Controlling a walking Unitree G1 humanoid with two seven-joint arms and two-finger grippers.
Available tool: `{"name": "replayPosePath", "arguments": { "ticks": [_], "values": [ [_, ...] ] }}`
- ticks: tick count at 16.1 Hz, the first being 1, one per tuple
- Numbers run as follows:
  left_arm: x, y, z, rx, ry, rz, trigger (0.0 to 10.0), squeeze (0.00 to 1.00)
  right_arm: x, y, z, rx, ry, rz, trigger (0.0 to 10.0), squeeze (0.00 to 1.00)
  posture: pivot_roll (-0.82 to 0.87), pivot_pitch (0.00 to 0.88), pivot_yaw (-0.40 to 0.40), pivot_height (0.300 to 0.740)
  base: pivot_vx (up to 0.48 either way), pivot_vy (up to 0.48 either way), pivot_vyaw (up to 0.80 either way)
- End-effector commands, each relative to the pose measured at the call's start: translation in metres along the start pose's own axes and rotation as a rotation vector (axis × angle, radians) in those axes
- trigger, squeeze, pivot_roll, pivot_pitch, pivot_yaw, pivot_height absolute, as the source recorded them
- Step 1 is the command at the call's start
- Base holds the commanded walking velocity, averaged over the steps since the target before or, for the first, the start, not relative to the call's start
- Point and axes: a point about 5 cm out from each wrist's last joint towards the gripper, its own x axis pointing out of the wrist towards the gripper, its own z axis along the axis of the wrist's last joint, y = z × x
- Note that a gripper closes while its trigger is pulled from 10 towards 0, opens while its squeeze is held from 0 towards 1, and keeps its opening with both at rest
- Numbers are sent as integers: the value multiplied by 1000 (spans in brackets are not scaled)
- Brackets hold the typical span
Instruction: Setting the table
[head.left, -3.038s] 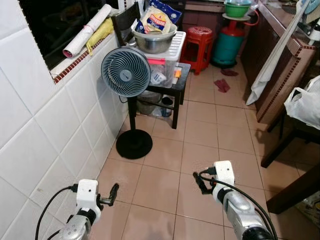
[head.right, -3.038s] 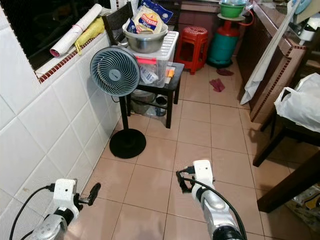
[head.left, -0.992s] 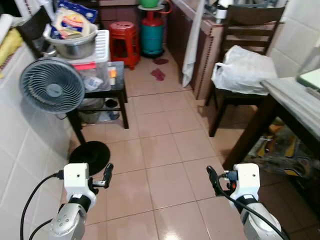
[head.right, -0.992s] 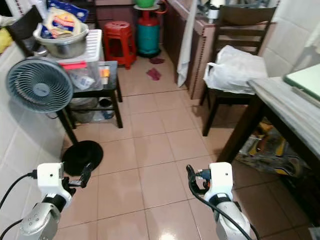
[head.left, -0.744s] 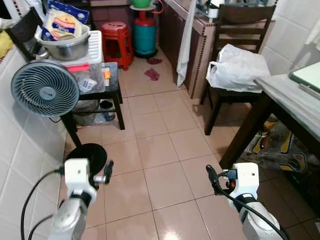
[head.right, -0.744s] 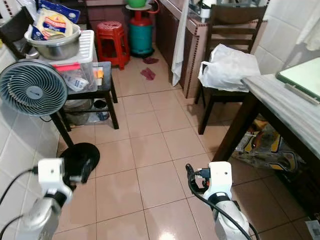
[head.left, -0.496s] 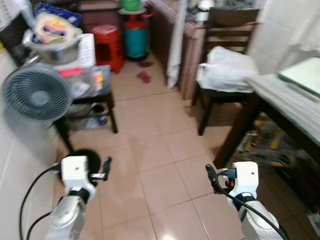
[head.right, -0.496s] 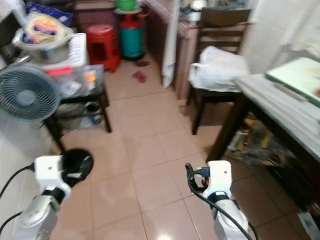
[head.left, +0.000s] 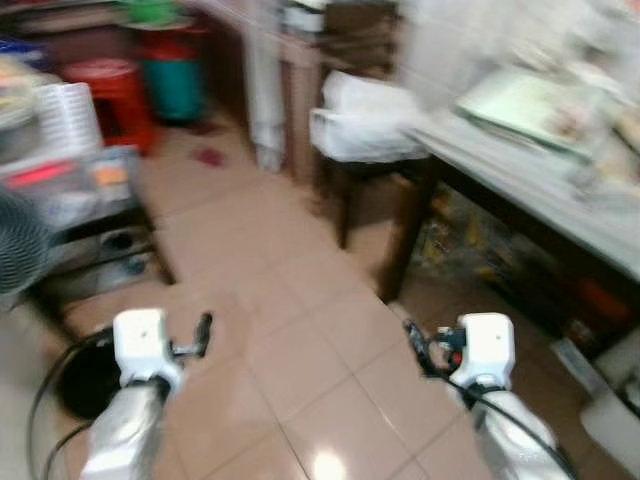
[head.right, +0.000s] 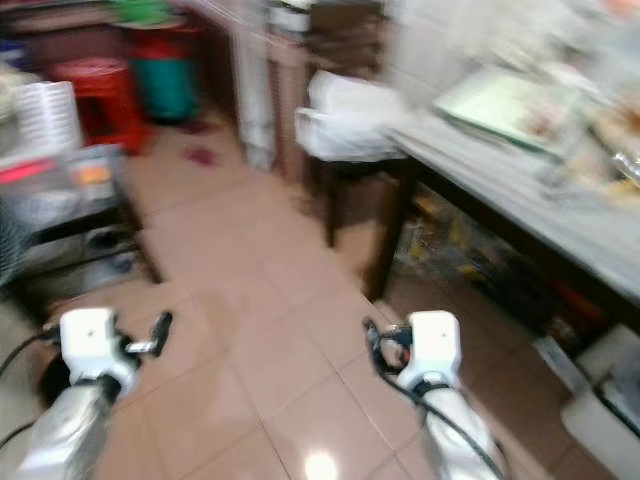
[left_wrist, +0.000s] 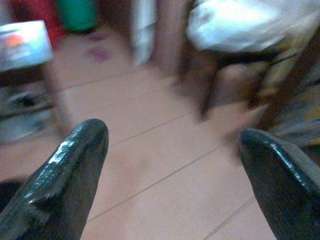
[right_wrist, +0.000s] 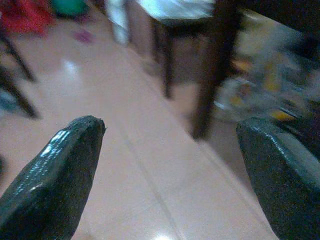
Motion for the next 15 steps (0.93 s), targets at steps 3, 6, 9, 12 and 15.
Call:
{"name": "replayPosePath", "arguments": {
  "ticks": [3, 6, 9, 12, 15],
  "values": [
    [-5, 13, -6, 30, 31, 36, 10000, 0, 3, 6, 6, 12, -23, 14, 10000, 0, 4, 40, 6, 740, 0, 0, -738],
    [-6, 15, -10, 39, 46, 42, 10000, 0, 1, 6, 6, 12, -20, 15, 10000, 0, -3, 49, 8, 740, 0, 0, -738],
    [-5, 15, -12, 42, 54, 29, 10000, 0, 0, 5, 7, 14, -20, 7, 10000, 0, -8, 50, 9, 740, 0, 0, -738],
    [-4, 14, -11, 40, 50, 25, 10000, 0, -1, 5, 7, 17, -22, 2, 10000, 0, -11, 54, 13, 740, 0, 0, -738],
    [-3, 14, -11, 44, 46, 21, 10000, 0, -1, 5, 8, 19, -25, -5, 10000, 0, -13, 55, 15, 740, 0, 0, -738]
  ]
}}
